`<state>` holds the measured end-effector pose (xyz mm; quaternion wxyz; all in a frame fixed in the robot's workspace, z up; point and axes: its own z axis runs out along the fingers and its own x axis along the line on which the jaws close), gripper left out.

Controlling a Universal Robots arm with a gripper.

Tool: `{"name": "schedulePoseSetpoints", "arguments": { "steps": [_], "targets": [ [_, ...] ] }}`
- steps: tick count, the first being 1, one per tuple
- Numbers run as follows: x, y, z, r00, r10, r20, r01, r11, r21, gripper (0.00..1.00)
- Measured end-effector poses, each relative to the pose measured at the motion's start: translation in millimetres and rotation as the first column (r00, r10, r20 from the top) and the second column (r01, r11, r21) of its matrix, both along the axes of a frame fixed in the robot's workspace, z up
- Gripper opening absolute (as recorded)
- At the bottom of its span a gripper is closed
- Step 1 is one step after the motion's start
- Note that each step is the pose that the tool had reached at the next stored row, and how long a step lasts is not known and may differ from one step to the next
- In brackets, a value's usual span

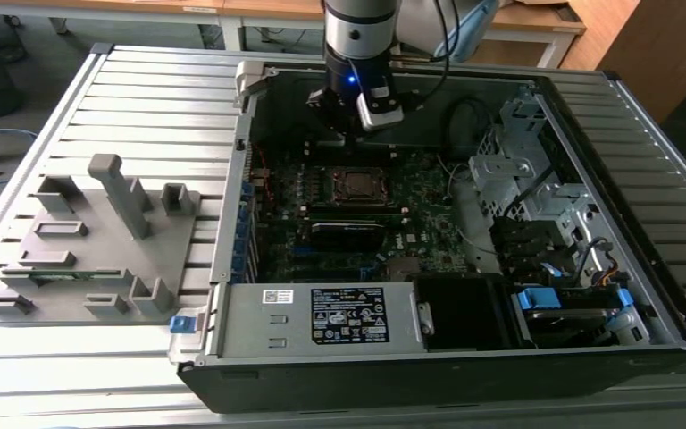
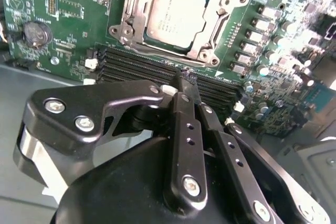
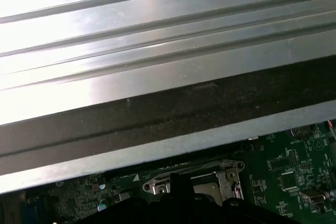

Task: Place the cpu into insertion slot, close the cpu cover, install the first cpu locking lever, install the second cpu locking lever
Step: 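Install the first cpu locking lever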

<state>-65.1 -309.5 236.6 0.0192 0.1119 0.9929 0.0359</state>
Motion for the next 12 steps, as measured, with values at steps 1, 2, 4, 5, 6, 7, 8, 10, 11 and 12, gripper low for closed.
{"name": "schedulePoseSetpoints", "arguments": {
  "steps": [1,2,4,5,6,7,8,10,11,12],
  "targets": [
    [1.2,0.0,-0.2,0.9999,0.014,-0.0002,-0.014,0.9999,-0.0015,0.10],
    [3.0,0.0,-0.3,0.9999,0.015,-0.0006,-0.015,0.9999,-0.0016,0.10],
    [8.3,0.0,-0.4,0.9999,0.016,-0.0018,-0.016,0.9999,-0.0017,0.10],
    [10.4,0.0,-0.4,0.9999,0.016,-0.0022,-0.016,0.9999,-0.0018,0.10],
    [12.3,0.0,-0.5,0.9999,0.016,-0.0026,-0.016,0.9999,-0.0019,0.10],
    [16.6,0.0,-0.7,0.9998,0.018,-0.0035,-0.018,0.9998,-0.0021,0.10],
    [18.3,0.0,-0.9,0.9998,0.022,-0.0035,-0.022,0.9998,-0.0020,0.10],
    [19.3,-0.1,-1.2,0.9992,0.041,-0.0036,-0.041,0.9992,-0.0022,0.10],
    [19.3,-0.1,-1.3,0.9985,0.055,-0.0037,-0.055,0.9985,-0.0022,0.10],
    [19.3,0.0,-1.5,0.9976,0.069,-0.0036,-0.069,0.9976,-0.0022,0.10]
  ]
}}
